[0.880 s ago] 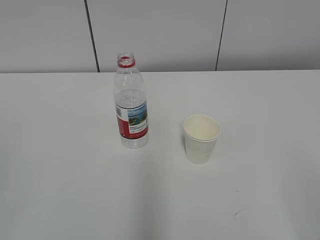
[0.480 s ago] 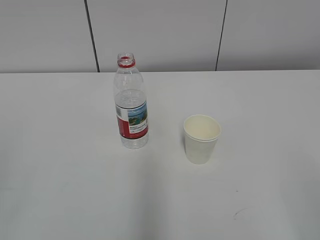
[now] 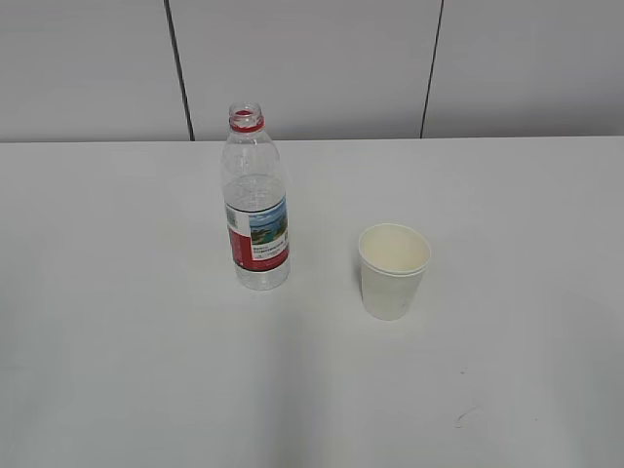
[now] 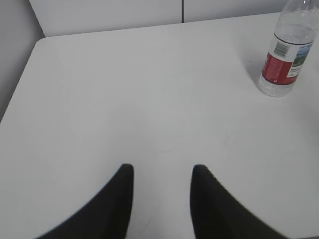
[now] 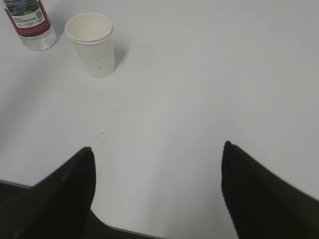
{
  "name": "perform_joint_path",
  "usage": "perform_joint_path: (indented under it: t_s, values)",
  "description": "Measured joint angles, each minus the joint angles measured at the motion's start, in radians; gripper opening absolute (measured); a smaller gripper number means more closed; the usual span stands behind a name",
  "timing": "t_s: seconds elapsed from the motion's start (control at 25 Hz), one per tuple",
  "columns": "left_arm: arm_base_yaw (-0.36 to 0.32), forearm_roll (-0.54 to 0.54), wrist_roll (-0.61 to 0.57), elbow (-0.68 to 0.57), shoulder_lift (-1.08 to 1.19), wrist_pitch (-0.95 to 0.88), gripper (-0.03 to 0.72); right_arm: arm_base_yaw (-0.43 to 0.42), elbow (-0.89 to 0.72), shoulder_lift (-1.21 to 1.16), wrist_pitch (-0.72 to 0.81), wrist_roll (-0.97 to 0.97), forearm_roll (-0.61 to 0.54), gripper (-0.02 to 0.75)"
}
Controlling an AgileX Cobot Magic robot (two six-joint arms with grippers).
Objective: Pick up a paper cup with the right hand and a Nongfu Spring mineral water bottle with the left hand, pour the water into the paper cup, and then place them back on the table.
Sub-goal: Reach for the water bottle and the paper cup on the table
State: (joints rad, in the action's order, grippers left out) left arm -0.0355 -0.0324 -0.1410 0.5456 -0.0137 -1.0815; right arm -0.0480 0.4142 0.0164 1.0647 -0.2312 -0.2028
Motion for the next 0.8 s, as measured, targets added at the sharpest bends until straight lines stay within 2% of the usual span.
perform_joint_path:
  t_s: [0.8]
  values:
    - [0.0,0.0,0.0,0.0,0.0,0.0,0.239,0.0,0.0,0.0,0.0,0.0,0.0,0.581]
